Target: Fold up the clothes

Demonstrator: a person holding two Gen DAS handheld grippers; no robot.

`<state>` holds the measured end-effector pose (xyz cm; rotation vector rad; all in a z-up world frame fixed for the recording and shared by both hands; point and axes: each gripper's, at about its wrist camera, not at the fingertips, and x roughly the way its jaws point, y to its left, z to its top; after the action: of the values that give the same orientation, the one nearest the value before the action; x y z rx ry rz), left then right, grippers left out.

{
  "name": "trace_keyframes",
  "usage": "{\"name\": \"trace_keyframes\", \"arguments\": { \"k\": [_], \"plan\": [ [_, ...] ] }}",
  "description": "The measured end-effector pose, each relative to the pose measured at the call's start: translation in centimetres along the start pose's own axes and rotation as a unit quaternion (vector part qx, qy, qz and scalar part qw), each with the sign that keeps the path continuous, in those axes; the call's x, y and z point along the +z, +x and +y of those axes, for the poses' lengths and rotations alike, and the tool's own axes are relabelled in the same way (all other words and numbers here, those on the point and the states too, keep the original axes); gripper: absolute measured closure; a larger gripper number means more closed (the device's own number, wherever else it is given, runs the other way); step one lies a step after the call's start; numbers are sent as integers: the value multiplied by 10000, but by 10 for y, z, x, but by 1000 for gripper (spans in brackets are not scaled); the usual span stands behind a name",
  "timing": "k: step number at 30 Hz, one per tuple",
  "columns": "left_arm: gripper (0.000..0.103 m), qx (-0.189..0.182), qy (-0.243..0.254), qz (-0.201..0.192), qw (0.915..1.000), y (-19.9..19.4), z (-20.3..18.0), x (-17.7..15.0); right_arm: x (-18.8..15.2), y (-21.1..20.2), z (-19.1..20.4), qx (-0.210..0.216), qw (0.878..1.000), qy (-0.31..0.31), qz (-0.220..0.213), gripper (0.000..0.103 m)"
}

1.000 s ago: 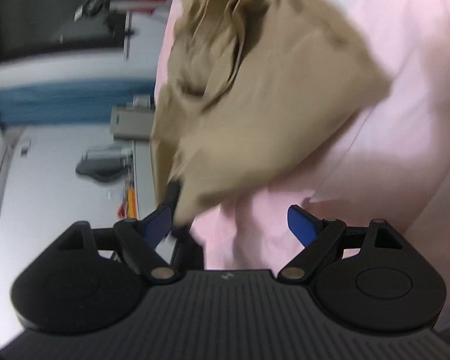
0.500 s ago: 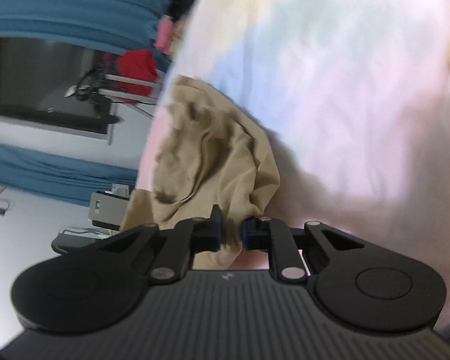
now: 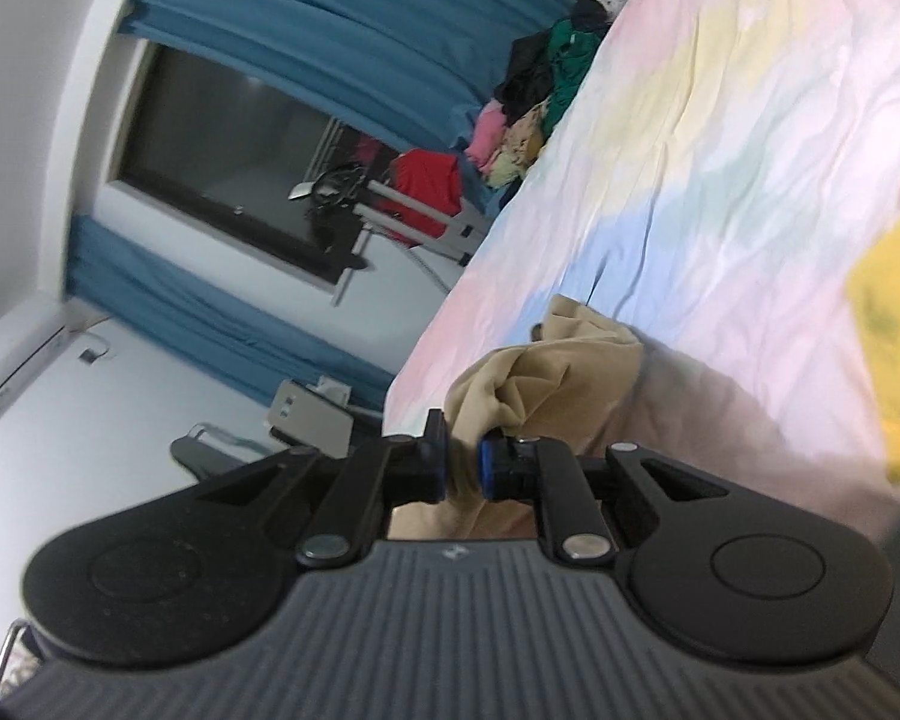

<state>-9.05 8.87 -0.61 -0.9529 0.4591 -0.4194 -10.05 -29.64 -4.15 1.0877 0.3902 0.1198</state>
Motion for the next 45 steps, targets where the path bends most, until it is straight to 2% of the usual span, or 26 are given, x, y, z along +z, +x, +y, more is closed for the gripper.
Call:
{"name": "trace_keyframes", "arguments": {
  "k": [4,7,11,14,18,22,27,29,33,35,39,40,41,42,43,44,45],
  "plan": [
    [94,325,-81,-134,9994,-13,-4,-5,-2,-1,-3,29,9999,26,101,90],
    [95,456,-286,-223,9983,4,-1,3,1,20,1,-22,9999,29,128,90],
    [94,723,-167,-193,9971,44,-5,28,18,65,-2,-203,9991,352,147,90],
    [94,1362,48,-18,9907,89,-10,55,32,107,0,-388,9986,341,140,90],
    [94,1776,88,77,9840,152,8,90,41,166,-1,-644,9974,152,282,90],
    [93,2042,368,283,9778,194,39,103,48,215,-19,-792,9956,185,463,89],
    [93,2170,316,481,9745,234,87,99,50,255,-53,-805,9940,196,717,89],
    [93,2277,431,570,9711,246,95,98,50,264,-64,-829,9930,239,813,89],
    [92,2272,742,520,9696,259,94,99,53,282,-77,-819,9923,207,908,88],
    [92,2349,915,516,9663,265,92,97,54,289,-80,-822,9916,199,980,88],
    [91,2338,897,607,9662,266,89,96,57,295,-84,-801,9905,229,1096,86],
    [88,2318,899,641,9665,265,87,97,57,293,-84,-752,9906,230,1117,85],
    [76,2253,936,706,9672,265,86,97,58,291,-83,-698,9908,219,1137,82],
    [56,2183,976,773,9679,266,84,97,58,289,-82,-643,9910,209,1157,74],
    [46,2099,1019,790,9692,266,82,96,59,286,-79,-523,9919,158,1150,57],
    [31,2046,1178,791,9685,265,77,94,58,281,-73,-357,9930,84,1123,46],
    [21,1995,1348,791,9673,264,71,91,58,278,-67,-210,9939,7,1082,27]
  ]
}}
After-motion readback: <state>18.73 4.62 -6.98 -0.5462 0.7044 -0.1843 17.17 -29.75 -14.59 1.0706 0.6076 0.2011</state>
